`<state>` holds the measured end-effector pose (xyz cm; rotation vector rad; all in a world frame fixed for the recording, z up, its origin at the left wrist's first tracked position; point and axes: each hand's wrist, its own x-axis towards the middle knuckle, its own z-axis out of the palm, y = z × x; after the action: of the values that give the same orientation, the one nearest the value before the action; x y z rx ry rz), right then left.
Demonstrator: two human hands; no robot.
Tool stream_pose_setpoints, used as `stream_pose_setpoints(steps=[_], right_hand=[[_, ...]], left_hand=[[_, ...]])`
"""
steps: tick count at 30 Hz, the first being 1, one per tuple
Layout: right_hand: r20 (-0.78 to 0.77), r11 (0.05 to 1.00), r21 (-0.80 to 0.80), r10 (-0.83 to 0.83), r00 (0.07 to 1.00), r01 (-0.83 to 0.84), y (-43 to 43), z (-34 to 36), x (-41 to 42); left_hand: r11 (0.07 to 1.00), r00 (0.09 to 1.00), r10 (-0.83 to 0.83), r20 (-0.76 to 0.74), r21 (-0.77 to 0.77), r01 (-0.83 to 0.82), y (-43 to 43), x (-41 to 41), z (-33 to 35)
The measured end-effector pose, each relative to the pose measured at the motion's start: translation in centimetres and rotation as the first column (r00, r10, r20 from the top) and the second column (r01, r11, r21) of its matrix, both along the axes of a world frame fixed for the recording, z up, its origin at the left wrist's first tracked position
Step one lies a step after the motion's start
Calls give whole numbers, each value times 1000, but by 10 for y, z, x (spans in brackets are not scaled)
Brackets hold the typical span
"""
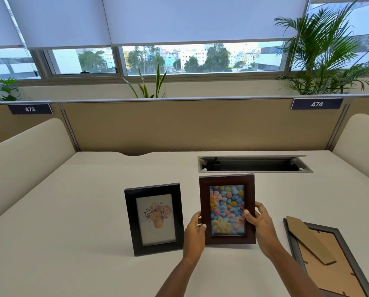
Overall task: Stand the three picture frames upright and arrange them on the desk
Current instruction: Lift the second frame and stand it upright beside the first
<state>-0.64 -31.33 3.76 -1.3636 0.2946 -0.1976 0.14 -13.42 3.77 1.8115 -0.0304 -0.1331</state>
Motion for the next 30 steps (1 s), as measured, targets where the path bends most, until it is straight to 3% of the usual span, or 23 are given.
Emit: stream_pose_setpoints(steps=[10,14,17,20,22,27,30], right_hand=[[3,1000,-18,17,1000,-17,-7,-7,-3],[45,980,-201,4,999,6,-13,-5,-5],[121,897,-396,-160,980,196,-28,-3,-10],[170,709,-605,-330,929,363,-54,-2,-18],[94,615,-690,-445,891,380,-74,-4,-25],[-261,502,-850,-666,699,161,-108,-8,-44],[-438,564,-824,-705,557,65,-116,-5,-50]], left_hand=[[997,999,25,28,66,-27,-6,-7,-7],[984,985,142,93,97,-151,-17,-24,-8],[961,955,203,215,144,-236,-30,-48,-12],[973,946,8,323,216,-82,-46,-70,-20],[949,936,-176,304,305,79,-58,-77,-23],[829,883,-469,33,360,427,-96,-77,-14],[799,849,-508,-144,290,527,-118,-74,-8]])
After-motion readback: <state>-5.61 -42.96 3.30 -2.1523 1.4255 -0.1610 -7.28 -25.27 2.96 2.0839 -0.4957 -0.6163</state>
